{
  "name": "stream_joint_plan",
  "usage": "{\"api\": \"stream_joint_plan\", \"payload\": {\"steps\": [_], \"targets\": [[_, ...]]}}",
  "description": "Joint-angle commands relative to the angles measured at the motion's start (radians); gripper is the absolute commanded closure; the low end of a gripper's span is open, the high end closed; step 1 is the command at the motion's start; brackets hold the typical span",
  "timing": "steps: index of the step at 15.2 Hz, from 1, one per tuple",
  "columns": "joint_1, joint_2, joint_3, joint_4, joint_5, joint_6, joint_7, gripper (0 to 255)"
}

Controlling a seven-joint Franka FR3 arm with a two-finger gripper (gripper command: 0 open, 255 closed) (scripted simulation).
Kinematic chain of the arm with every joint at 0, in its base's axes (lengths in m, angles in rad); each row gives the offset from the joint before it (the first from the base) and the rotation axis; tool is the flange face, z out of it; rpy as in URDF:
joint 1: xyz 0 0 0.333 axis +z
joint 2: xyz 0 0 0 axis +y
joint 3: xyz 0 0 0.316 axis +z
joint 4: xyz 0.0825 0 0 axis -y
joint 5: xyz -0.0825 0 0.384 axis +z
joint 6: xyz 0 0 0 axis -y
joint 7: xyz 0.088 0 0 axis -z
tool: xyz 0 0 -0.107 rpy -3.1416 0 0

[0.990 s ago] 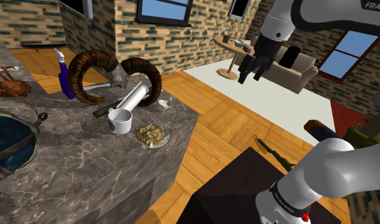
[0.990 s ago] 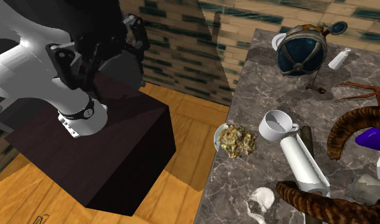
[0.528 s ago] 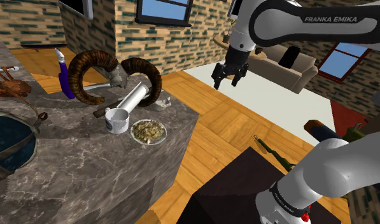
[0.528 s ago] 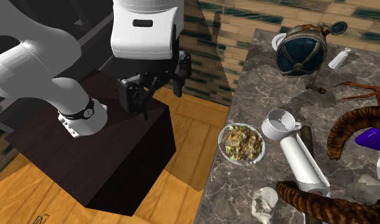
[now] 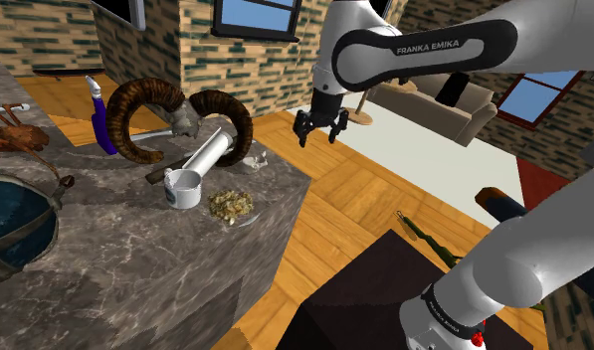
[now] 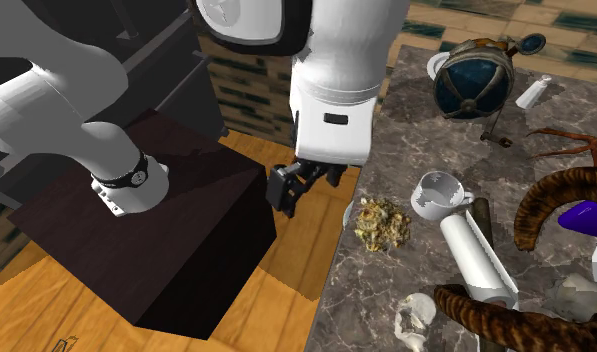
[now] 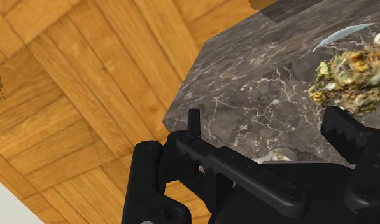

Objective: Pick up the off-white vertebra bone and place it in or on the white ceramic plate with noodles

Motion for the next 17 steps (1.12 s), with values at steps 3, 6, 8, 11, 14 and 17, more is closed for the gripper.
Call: {"api": "stream_joint_plan", "payload": {"steps": [3,6,8,11,14,17], "targets": [[0.003,0.167,0.017,0.1,-0.053,0.033,0.101,0],[0.015,0.293,0.017,0.192,-0.095,0.041,0.17,0],[0.026,0.378,0.012,0.26,-0.121,0.041,0.211,0],[0.048,0.507,-0.001,0.376,-0.153,0.031,0.263,0],[0.073,0.638,-0.019,0.507,-0.177,0.01,0.304,0],[0.099,0.775,-0.04,0.661,-0.192,-0.023,0.334,0]]}}
